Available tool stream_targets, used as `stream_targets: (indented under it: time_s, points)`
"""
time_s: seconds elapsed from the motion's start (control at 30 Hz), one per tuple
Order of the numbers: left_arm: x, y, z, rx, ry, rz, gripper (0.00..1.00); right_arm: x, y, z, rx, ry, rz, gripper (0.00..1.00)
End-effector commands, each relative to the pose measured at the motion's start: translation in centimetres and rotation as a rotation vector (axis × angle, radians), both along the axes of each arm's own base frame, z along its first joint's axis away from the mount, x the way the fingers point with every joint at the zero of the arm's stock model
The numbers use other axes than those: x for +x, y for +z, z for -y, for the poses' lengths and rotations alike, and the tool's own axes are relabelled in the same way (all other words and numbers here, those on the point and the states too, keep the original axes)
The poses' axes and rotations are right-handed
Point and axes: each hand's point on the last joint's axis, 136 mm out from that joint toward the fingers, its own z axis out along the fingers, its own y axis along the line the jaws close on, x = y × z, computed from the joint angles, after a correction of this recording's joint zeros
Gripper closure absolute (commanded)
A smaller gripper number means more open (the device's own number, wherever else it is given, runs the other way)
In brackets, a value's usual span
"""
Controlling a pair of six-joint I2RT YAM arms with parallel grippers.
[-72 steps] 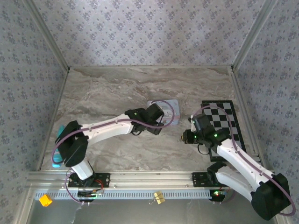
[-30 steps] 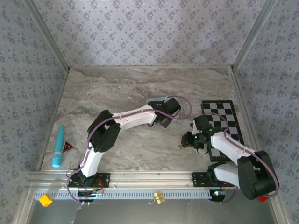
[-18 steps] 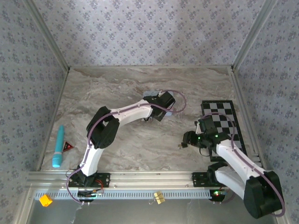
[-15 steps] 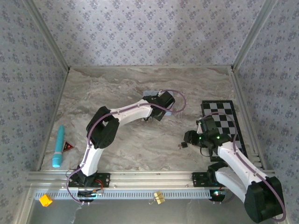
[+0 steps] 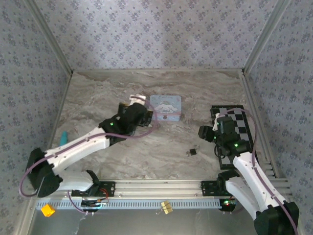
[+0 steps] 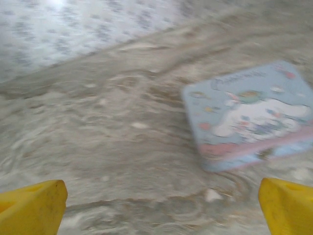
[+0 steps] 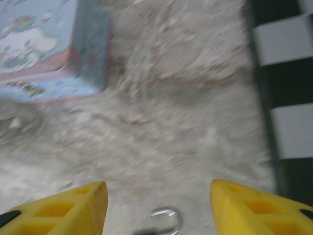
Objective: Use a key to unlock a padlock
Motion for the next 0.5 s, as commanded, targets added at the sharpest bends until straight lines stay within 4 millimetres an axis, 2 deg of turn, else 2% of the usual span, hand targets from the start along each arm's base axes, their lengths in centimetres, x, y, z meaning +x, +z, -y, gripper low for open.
stream_targets:
  time_s: [0.0,0.03,0.1,0.2,0.27,0.37,0.43,0.47]
  points:
    - [0.4,0.6,-5.6,0.025,0.211,0.112,0.0,1.6,1.2,4.6,-0.204,-0.149,0.111,0.31]
    - [0.2,1.0,-7.1,0.013,0.243,0.146,0.0,1.9,1.5,4.7,-0.175,-0.164,0.144,0.25]
    - [-0.1,1.5,-9.8,-0.062,0.299,0.207,0.0,2.7,2.7,4.6,-0.121,-0.163,0.216,0.25]
    - [0.3,1.1,-13.2,-0.172,0.341,0.347,0.0,3.6,4.0,5.0,-0.149,-0.169,0.269,0.24]
    - [0.4,-0.3,-16.3,-0.148,0.423,0.4,0.0,3.9,4.0,6.0,-0.198,-0.209,0.277,0.24]
    - [0.6,-2.8,-21.4,-0.039,0.595,0.318,0.0,4.4,3.9,8.1,-0.267,-0.285,0.307,0.23]
    - [1.0,-4.1,-23.5,-0.003,0.661,0.293,0.0,4.9,3.9,9.7,-0.296,-0.334,0.329,0.23]
    - [1.2,-4.6,-23.9,0.011,0.659,0.288,0.0,5.0,3.7,10.1,-0.301,-0.347,0.332,0.23]
